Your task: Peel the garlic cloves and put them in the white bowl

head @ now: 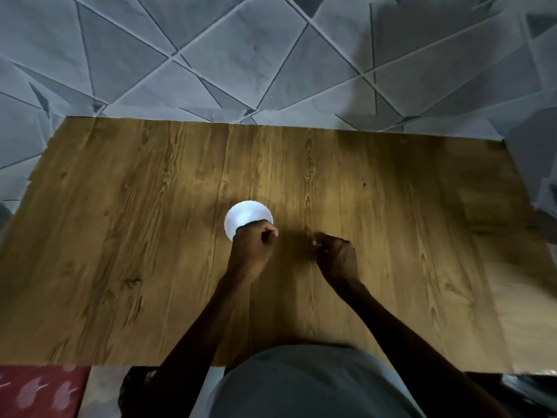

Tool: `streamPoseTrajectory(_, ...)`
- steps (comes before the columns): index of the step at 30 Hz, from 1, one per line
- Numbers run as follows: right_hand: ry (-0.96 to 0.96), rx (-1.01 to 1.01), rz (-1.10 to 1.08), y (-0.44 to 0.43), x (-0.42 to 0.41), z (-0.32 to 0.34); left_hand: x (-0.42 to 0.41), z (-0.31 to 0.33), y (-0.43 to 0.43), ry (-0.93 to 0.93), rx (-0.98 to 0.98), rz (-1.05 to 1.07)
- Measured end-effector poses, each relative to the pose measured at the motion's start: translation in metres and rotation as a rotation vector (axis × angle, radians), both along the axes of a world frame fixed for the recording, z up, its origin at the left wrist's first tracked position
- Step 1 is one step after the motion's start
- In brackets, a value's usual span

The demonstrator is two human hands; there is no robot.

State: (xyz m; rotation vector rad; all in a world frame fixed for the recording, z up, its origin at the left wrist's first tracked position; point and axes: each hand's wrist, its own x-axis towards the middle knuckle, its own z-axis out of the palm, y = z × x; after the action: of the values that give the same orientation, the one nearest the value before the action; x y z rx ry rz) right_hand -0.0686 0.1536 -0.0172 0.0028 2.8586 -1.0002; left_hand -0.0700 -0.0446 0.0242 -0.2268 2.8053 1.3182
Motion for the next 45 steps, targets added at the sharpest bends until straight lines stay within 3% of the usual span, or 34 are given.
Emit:
streamPoseTrajectory(7, 0.018, 0.323, 0.058, -0.024, -0.010, -0.007, 0.021, -0.032, 0.023, -0.059, 0.069, -0.087)
streamPoseTrajectory(11, 0.015, 0.319, 0.069, -0.022, -0.012, -0.008, 0.021, -0.047, 0.028, -0.139, 0.052, -0.071)
streamPoseTrajectory(16, 0.076, 0.152, 0.134, 0.002, 0.012, -0.004, 0.021, -0.048, 0.031, -0.201, 0.087, -0.107)
streamPoseTrajectory(24, 0.018, 0.347, 0.227, 0.029, 0.042, -0.014, 0.032, -0.069, 0.045, -0.257, 0.122, -0.114)
streamPoseTrajectory(31, 0.041, 0.325, 0.198, 0.034, 0.043, -0.007, 0.035, -0.071, 0.047, -0.289, 0.133, -0.117)
streamPoseTrajectory(38, -0.087, 0.229, 0.143, 0.040, 0.030, -0.001, 0.032, -0.076, 0.046, -0.281, 0.095, -0.155)
streamPoseTrajectory(45, -0.142, 0.384, 0.256, 0.036, 0.020, 0.000, 0.035, -0.073, 0.044, -0.257, 0.046, -0.161)
